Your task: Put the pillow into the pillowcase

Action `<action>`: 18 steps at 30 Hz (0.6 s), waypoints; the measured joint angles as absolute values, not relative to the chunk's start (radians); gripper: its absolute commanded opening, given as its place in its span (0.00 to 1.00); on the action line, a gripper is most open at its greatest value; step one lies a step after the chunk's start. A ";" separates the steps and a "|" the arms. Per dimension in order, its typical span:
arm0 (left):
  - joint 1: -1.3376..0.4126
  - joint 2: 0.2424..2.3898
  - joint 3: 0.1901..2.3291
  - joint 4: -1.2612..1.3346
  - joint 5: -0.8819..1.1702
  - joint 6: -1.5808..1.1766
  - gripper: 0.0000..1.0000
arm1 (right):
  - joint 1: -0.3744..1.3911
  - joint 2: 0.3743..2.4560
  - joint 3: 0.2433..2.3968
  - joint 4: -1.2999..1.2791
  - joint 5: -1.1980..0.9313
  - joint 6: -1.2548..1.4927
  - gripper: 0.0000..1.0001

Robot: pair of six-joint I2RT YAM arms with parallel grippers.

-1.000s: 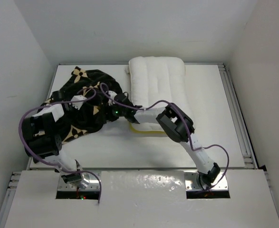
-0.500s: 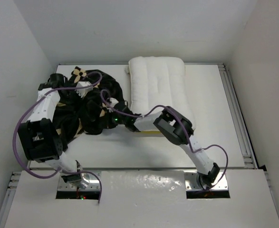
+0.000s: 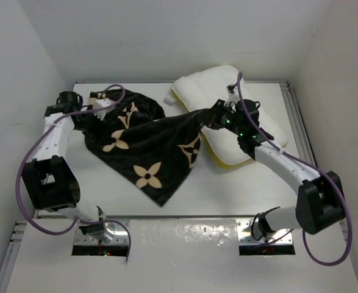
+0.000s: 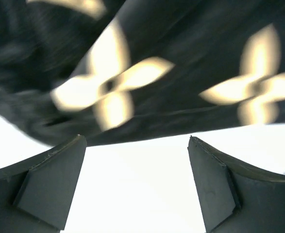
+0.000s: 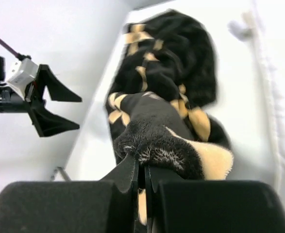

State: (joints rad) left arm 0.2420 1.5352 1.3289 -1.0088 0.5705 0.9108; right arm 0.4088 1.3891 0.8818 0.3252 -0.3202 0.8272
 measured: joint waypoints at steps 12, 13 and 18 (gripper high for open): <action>0.038 1.682 1.199 -0.629 0.257 0.693 0.95 | 0.282 1.374 0.905 -0.033 -0.432 0.734 0.00; 0.039 1.691 1.202 -0.606 0.230 0.680 0.96 | 0.251 1.365 0.898 -0.035 -0.434 0.737 0.00; 0.088 1.765 1.242 -0.520 0.114 0.585 0.99 | 0.143 1.328 0.905 -0.117 -0.408 0.695 0.00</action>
